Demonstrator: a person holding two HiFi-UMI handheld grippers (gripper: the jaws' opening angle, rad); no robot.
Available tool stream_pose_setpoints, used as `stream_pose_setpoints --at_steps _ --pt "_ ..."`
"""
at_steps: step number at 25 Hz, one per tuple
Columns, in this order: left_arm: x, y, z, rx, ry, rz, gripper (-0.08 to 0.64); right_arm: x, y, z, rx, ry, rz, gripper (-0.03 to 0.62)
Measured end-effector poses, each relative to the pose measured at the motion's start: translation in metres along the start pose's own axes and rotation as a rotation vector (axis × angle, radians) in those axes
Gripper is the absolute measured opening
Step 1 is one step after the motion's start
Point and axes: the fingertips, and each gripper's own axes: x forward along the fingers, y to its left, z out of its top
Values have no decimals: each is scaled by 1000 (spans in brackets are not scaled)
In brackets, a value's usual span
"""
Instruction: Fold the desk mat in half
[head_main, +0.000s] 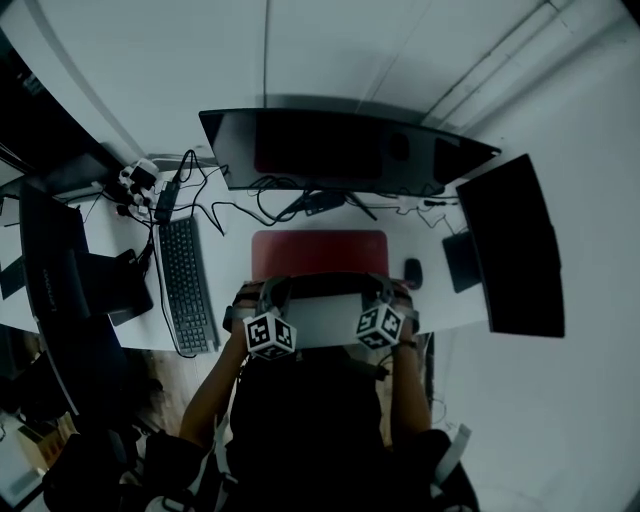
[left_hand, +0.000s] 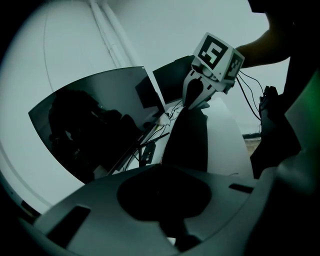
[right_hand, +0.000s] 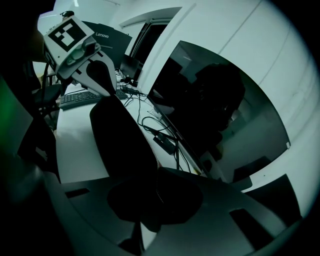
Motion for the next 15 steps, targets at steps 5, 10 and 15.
stream_pose_setpoints --at_steps 5,10,15 --pt "24 28 3 -69 17 42 17 24 -24 15 12 -19 11 18" --pt "52 53 -3 -100 60 76 17 56 -42 28 8 -43 34 18" --pt "79 74 -4 -134 86 154 18 86 -59 34 22 -65 51 20"
